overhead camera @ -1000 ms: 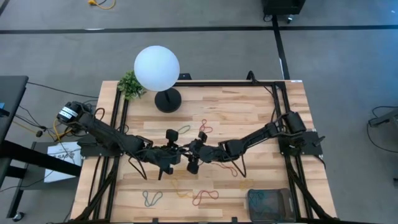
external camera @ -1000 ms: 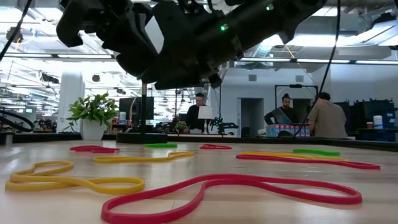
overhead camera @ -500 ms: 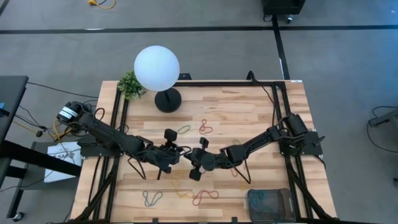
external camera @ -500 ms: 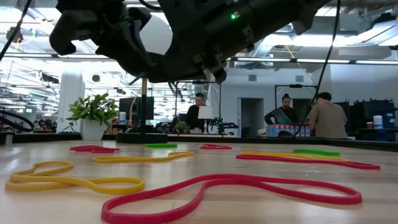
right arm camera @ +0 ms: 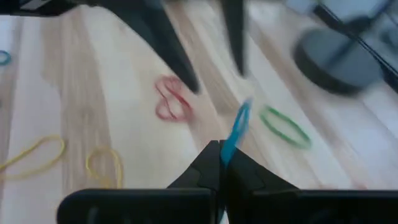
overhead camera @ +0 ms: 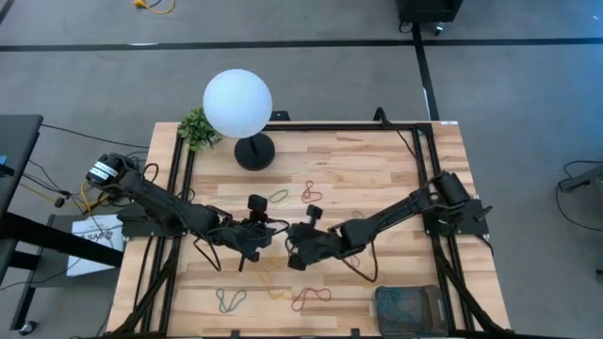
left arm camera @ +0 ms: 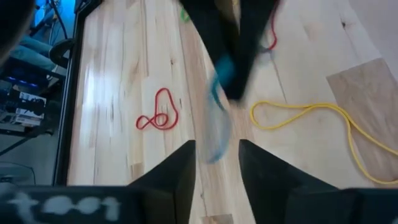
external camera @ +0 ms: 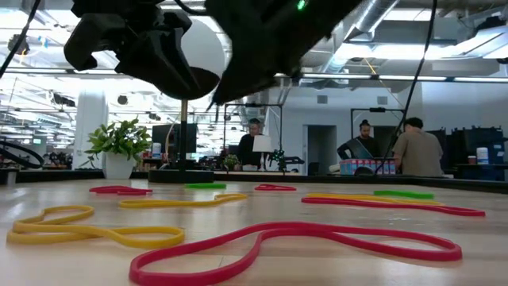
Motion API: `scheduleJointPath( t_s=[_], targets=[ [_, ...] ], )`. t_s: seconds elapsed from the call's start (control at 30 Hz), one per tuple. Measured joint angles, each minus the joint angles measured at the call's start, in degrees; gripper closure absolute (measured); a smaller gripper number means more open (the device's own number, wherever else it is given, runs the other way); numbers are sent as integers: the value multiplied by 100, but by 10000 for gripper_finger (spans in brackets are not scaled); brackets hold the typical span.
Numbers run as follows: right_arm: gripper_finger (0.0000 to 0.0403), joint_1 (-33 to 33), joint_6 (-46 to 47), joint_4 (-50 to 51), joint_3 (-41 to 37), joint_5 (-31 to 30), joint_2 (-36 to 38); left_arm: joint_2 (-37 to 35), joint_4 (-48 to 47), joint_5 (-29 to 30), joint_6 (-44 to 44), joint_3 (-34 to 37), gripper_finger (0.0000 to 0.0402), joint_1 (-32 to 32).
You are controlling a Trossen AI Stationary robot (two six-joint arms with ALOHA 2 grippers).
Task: Pick and place items into bin
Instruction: Put the blue rubber band into the black bin
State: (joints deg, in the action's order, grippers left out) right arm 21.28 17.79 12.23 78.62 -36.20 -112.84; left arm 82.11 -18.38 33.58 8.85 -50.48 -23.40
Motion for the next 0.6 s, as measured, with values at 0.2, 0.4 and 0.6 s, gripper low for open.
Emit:
scheduleJointPath(
  t_s=[0.2, 0.4, 0.6],
  targets=[
    [402, 551, 2541, 3597, 1015, 970, 493, -2, -292, 12, -233, 0, 272, 0],
    [402, 1494, 4383, 5155, 1438, 3269, 704, -2, -466, 12, -436, 0, 275, 0],
    [403, 2702, 6607, 5730, 1415, 4126, 678, -2, -504, -26, -584, 0, 276, 0]
  ],
)
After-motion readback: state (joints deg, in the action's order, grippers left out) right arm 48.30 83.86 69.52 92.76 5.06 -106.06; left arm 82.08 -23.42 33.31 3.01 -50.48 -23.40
